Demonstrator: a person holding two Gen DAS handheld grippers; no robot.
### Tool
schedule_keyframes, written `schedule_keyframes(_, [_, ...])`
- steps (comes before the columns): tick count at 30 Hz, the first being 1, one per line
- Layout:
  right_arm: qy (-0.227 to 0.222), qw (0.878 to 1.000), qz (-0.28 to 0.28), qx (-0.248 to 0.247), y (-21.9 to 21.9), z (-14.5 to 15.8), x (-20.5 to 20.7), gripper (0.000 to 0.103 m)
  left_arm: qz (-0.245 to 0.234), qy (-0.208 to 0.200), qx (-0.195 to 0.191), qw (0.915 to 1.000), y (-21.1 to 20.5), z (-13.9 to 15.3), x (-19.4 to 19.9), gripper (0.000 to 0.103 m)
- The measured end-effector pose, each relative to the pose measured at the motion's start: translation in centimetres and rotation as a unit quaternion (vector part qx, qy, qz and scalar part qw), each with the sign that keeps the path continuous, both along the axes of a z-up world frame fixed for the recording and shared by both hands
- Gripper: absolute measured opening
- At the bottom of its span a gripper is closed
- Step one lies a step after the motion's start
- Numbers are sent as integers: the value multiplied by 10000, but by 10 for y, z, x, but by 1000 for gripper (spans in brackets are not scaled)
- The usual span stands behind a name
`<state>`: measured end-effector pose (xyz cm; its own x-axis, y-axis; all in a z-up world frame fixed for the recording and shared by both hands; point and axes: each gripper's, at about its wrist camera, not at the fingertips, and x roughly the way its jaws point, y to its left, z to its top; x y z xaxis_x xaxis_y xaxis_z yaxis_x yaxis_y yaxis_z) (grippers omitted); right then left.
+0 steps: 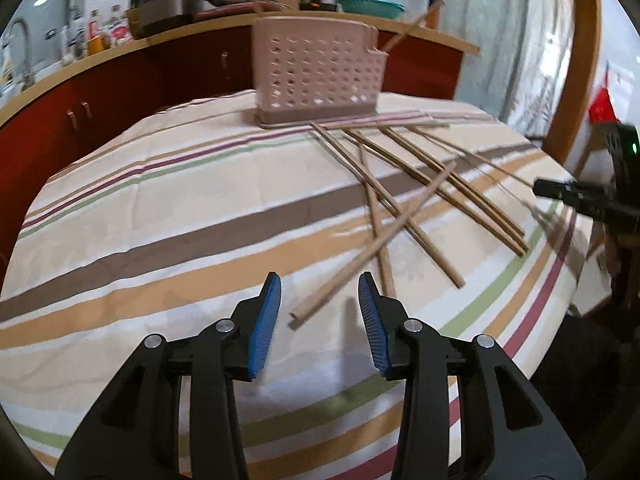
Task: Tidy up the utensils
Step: 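Grasp and lift another chopstick with the left gripper while the right gripper holds its chopstick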
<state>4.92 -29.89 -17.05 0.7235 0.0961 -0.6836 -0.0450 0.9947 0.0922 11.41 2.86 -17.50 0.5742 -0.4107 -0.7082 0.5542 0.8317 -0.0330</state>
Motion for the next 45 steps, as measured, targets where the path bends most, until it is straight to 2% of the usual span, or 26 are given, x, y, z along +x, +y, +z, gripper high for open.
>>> schedule_keyframes(5, [-12, 10000, -26, 25, 0, 1, -1, 6, -102, 87, 112, 9998, -6, -8, -2, 23])
schedule_keyframes(16, [-38, 10000, -45, 70, 0, 3, -2, 6, -246, 76, 16, 9997, -15, -8, -13, 17])
schedule_keyframes(23, [-69, 9999, -74, 104, -1, 3, -4, 6, -352, -27, -5, 9994, -23, -6, -21, 7])
schedule_keyframes(27, [-121, 9998, -82, 93, 0, 6, -5, 6, -345, -171, -52, 9992, -25, -2, -27, 7])
schedule_keyframes(36, [-276, 9996, -79, 78, 2, 16, -9, 6, 5, -817, -258, 9963, -18, 37, -45, 6])
schedule_keyframes(45, [-539, 9985, -65, 93, 5, 39, -12, 6, 479, -1482, -742, 9850, -1, 89, -56, 6])
